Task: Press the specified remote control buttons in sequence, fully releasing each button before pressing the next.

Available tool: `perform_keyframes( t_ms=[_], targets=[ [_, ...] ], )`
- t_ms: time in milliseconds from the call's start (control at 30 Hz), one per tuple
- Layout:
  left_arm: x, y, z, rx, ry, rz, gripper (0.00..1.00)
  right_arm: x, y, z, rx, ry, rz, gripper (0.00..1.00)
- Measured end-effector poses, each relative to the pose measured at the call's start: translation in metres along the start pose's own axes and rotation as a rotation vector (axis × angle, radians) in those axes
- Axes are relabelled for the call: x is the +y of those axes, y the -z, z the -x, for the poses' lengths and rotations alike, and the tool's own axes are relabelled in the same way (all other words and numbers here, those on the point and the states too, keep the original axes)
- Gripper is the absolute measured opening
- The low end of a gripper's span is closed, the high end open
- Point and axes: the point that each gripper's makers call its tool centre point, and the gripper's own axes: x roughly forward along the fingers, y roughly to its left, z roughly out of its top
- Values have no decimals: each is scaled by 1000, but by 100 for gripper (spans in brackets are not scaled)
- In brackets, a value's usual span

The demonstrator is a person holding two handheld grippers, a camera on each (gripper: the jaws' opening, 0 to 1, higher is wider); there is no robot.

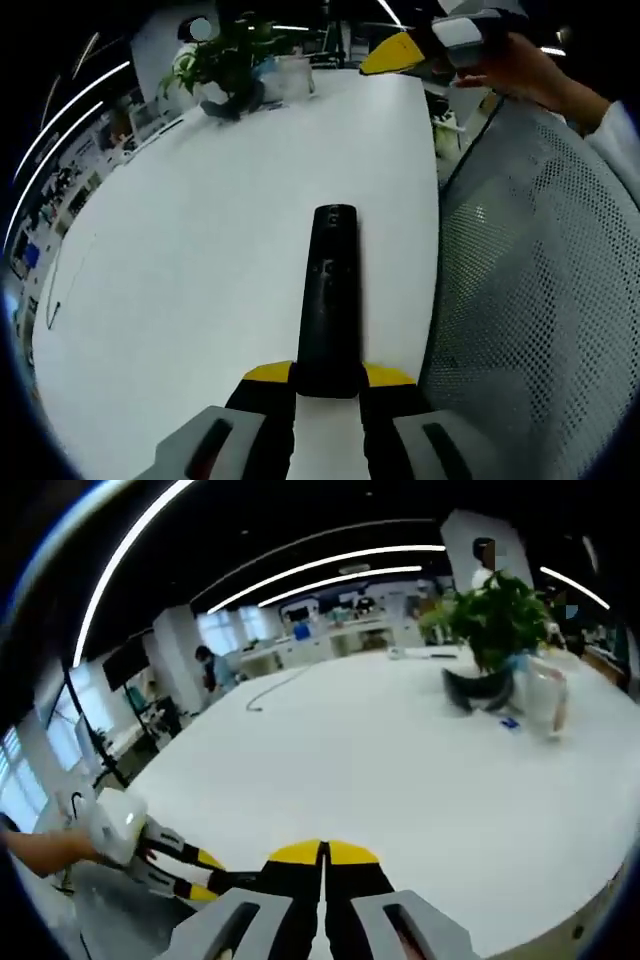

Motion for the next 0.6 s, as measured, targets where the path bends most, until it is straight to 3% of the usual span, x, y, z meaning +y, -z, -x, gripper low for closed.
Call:
perform_keyframes(
  t_ms=[67, 167, 300, 433, 533, 600],
  targets=[
    [-2, 1, 1, -24, -5, 6, 24, 11, 2, -9, 33, -41, -6, 0],
    [-6, 1, 2, -53, -14, 24, 24, 14, 9, -23, 91, -47, 26, 0],
    [-16, 2, 2, -89, -9, 32, 24, 18, 36, -37, 287, -88, -54, 0],
    [-20, 0, 2, -102, 3, 6, 24, 10, 49, -47, 322, -76, -106, 0],
    [-23, -2, 1, -122, 13, -18, 24, 1, 68, -46, 386, -55, -202, 0],
    [-22, -2, 1, -125, 12, -21, 24, -1, 71, -45, 397, -53, -250, 0]
  ],
)
